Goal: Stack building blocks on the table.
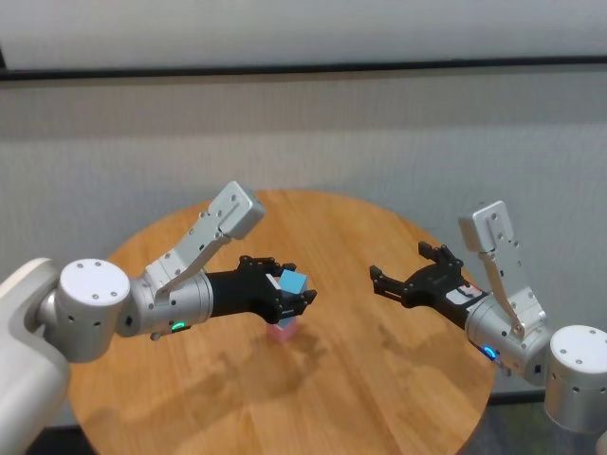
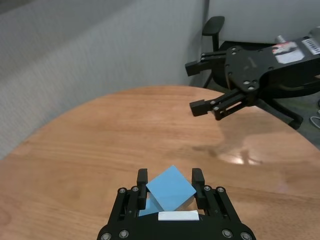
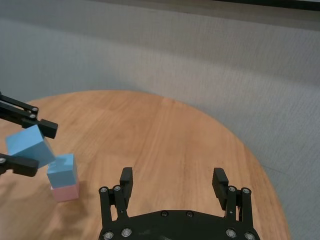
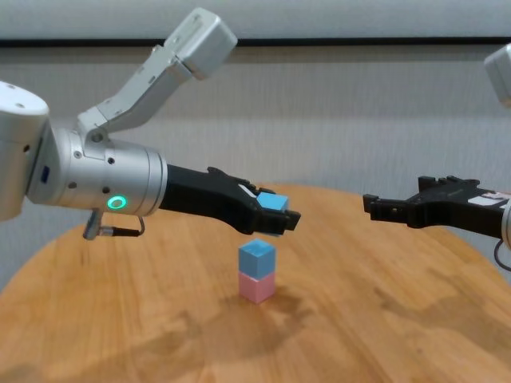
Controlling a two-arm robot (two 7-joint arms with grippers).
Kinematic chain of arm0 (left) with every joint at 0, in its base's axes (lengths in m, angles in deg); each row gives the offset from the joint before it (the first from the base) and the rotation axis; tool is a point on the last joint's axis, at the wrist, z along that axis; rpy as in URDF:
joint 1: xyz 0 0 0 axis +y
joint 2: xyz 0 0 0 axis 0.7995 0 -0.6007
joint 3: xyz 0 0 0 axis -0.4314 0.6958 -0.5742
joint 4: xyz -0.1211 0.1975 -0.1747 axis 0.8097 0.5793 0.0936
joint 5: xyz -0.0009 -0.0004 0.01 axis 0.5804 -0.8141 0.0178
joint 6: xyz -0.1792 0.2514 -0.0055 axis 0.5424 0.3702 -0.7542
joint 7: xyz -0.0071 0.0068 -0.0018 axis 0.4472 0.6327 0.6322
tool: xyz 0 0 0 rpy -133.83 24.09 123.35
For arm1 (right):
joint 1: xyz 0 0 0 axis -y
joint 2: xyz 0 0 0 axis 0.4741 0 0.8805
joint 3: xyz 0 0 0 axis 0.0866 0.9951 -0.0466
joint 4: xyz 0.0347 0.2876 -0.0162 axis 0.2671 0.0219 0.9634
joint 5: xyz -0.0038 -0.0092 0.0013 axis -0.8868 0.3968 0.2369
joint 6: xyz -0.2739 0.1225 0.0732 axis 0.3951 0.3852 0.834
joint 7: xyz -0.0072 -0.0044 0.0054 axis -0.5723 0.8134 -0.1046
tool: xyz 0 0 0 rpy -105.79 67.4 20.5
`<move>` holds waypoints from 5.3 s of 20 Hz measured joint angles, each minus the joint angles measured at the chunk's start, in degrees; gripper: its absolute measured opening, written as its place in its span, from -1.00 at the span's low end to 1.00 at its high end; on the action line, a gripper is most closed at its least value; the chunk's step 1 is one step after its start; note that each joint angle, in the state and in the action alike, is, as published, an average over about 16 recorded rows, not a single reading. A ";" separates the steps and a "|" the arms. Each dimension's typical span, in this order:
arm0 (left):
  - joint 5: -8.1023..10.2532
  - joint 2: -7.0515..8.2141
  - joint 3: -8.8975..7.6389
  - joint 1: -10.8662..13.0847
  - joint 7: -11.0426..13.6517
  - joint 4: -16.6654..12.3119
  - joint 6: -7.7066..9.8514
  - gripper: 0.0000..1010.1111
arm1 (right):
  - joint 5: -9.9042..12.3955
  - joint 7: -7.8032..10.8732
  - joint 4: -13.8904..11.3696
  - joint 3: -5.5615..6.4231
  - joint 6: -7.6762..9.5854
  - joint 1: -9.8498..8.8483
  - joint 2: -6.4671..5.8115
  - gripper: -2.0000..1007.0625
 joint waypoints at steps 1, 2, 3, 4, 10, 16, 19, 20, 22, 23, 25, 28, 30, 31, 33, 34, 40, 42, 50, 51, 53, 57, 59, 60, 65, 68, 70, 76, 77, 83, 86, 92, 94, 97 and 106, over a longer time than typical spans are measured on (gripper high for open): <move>0.00 -0.19 0.11 -0.23 -0.06 0.53 -0.07 0.10 | 0.00 0.00 0.00 0.00 0.00 0.00 0.00 0.99; -0.01 -0.39 0.21 -0.45 -0.12 1.06 -0.15 0.10 | 0.00 0.00 0.00 0.00 0.00 0.00 0.00 0.99; -0.03 -0.58 0.30 -0.67 -0.18 1.60 -0.22 0.10 | 0.00 0.00 0.00 0.00 0.00 0.00 0.00 0.99; -0.06 -0.78 0.38 -0.88 -0.24 2.14 -0.29 0.10 | 0.00 0.00 0.00 0.00 0.00 0.00 0.00 0.99; -0.36 -1.95 0.67 -2.10 -0.56 5.38 -0.71 0.10 | 0.00 0.00 0.00 0.00 0.00 0.00 0.00 0.99; -0.86 -2.90 0.70 -3.04 -0.76 8.10 -1.12 0.10 | 0.00 0.00 0.00 0.00 0.00 0.00 0.00 0.99; -1.15 -3.32 0.66 -3.43 -0.83 9.21 -1.27 0.10 | 0.00 0.00 0.00 0.00 0.00 0.00 0.00 0.99; -1.25 -3.44 0.64 -3.54 -0.85 9.53 -1.31 0.10 | 0.00 0.00 0.00 0.00 0.00 0.00 0.00 0.99; -1.43 -3.68 0.60 -3.74 -0.88 10.08 -1.38 0.10 | 0.00 0.00 0.00 0.00 0.00 0.00 0.00 0.99; -1.53 -3.79 0.58 -3.83 -0.90 10.34 -1.41 0.10 | 0.00 0.00 0.00 0.00 0.00 0.00 0.00 0.99; -1.69 -3.99 0.52 -3.98 -0.91 10.74 -1.47 0.10 | 0.00 0.00 0.00 0.00 0.00 0.00 0.00 0.99; -1.90 -4.27 0.40 -4.19 -0.92 11.30 -1.54 0.10 | 0.00 0.00 0.00 0.00 0.00 0.00 0.00 0.99; -2.01 -4.45 0.31 -4.30 -0.92 11.65 -1.60 0.10 | 0.00 0.00 0.00 0.00 0.00 0.00 0.00 0.99; -2.06 -4.54 0.26 -4.35 -0.93 11.80 -1.62 0.10 | 0.00 0.00 0.00 0.00 0.00 0.00 0.00 0.99; -2.14 -4.68 0.16 -4.43 -0.95 12.09 -1.67 0.10 | 0.00 0.00 0.00 0.00 0.00 0.00 0.00 0.99; -2.19 -4.75 0.11 -4.47 -0.95 12.24 -1.69 0.10 | 0.00 0.00 0.00 0.00 0.00 0.00 0.00 0.99; -2.38 -5.10 -0.22 -4.72 -1.00 13.11 -1.82 0.10 | 0.00 0.00 0.00 0.00 0.00 0.00 0.00 0.99; -2.43 -5.19 -0.33 -4.79 -1.02 13.35 -1.84 0.10 | 0.00 0.00 0.00 0.00 0.00 0.00 0.00 0.99; -2.62 -5.31 -0.65 -4.91 -1.00 13.71 -1.69 0.10 | 0.00 0.00 0.00 0.00 0.00 0.00 0.00 0.99; -2.64 -5.30 -0.68 -4.89 -1.00 13.68 -1.64 0.10 | 0.00 0.00 0.00 0.00 0.00 0.00 0.00 0.99; -2.67 -5.27 -0.74 -4.86 -0.97 13.61 -1.53 0.10 | 0.00 0.00 0.00 0.00 0.00 0.00 0.00 0.99; -2.74 -5.19 -0.80 -4.76 -0.92 13.36 -1.26 0.10 | 0.00 0.00 0.00 0.00 0.00 0.00 0.00 0.99; -2.77 -5.14 -0.80 -4.69 -0.88 13.20 -1.10 0.11 | 0.00 0.00 0.00 0.00 0.00 0.00 0.00 0.99; -2.79 -5.12 -0.80 -4.66 -0.86 13.12 -1.03 0.12 | 0.00 0.00 0.00 0.00 0.00 0.00 0.00 0.99; -2.84 -5.04 -0.77 -4.52 -0.76 12.77 -0.73 0.22 | 0.00 0.00 0.00 0.00 0.00 0.00 0.00 0.99; -2.85 -5.03 -0.75 -4.47 -0.74 12.67 -0.67 0.33 | 0.00 0.00 0.00 0.00 0.00 0.00 0.00 0.99; -2.83 -5.03 -0.77 -4.44 -0.77 12.57 -0.64 0.43 | 0.00 0.00 0.00 0.00 0.00 0.00 0.00 0.99; -2.45 -4.77 -1.25 -4.17 -1.17 11.43 -0.43 0.75 | 0.00 0.00 0.00 0.00 0.00 0.00 0.00 0.99; -2.31 -4.65 -1.41 -4.07 -1.31 11.02 -0.33 0.79 | 0.00 0.00 0.00 0.00 0.00 0.00 0.00 0.99; -1.14 -3.04 -3.10 -2.68 -3.06 6.31 0.86 0.96 | 0.00 0.00 0.00 0.00 0.00 0.00 0.00 0.99; -0.47 -1.59 -4.38 -1.40 -4.47 2.75 1.81 0.98 | 0.00 0.00 0.00 0.00 0.00 0.00 0.00 0.99; 0.72 2.16 -7.40 2.60 -8.02 -5.36 4.36 0.98 | 0.00 0.00 0.00 0.00 0.00 0.00 0.00 0.99; 0.86 3.38 -8.27 4.03 -9.15 -7.77 5.13 0.98 | 0.00 0.00 0.00 0.00 0.00 0.00 0.00 0.99; 0.96 4.88 -9.33 5.88 -10.50 -10.53 6.09 0.98 | 0.00 0.00 0.00 0.00 0.00 0.00 0.00 0.99; 0.83 6.67 -10.50 8.59 -12.06 -13.65 7.43 0.98 | 0.00 0.00 0.00 0.00 0.00 0.00 0.00 0.99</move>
